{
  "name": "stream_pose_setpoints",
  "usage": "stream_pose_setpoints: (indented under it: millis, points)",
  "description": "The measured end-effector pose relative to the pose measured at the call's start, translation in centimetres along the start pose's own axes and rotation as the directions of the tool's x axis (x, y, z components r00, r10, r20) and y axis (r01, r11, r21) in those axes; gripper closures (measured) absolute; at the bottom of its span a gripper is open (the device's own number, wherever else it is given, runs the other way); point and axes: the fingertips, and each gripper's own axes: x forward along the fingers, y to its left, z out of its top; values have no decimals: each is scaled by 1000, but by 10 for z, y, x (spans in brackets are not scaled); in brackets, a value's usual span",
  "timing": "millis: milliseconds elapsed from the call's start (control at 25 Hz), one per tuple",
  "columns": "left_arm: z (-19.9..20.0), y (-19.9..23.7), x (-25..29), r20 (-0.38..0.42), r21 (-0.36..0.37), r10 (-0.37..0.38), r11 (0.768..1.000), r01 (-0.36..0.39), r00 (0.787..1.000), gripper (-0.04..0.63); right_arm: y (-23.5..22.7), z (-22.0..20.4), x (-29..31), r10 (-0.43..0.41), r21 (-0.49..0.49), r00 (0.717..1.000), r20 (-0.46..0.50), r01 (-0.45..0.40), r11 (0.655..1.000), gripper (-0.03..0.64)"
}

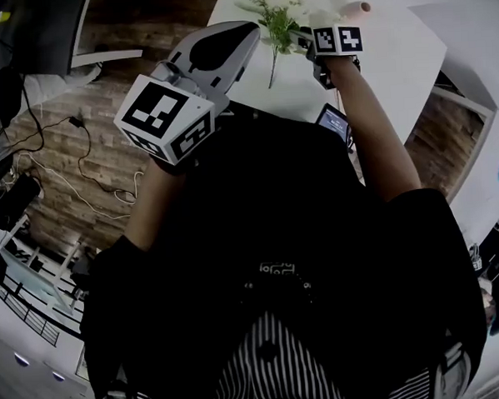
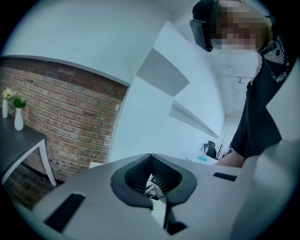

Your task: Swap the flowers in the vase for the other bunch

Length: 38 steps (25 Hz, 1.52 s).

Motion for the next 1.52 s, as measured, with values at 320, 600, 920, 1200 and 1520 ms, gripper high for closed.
stream_pose_setpoints:
  millis: [320, 600, 920, 1200, 1520]
  points:
    - [5, -32, 36, -32, 33, -117, 992, 118, 993, 589, -9, 12, -92, -22, -38, 989, 145, 28, 999, 456]
    - [5, -60, 65, -71, 56, -208, 976, 212, 976, 589, -57, -29, -119, -135, 8, 983, 127, 135, 991, 422]
    - [2, -69, 86, -112, 66, -262, 961, 270, 959, 589, -89, -77, -106, -187, 20, 982, 14, 187, 982, 376]
    - [1, -63, 88, -123, 60, -248, 965, 257, 961, 589, -113, -94, -78, -239, -17, 968, -72, 238, 971, 365]
    - [-3, -43, 76, -118, 36, -210, 976, 216, 970, 589, -126, -109, -35, -275, -105, 938, -213, 258, 960, 411]
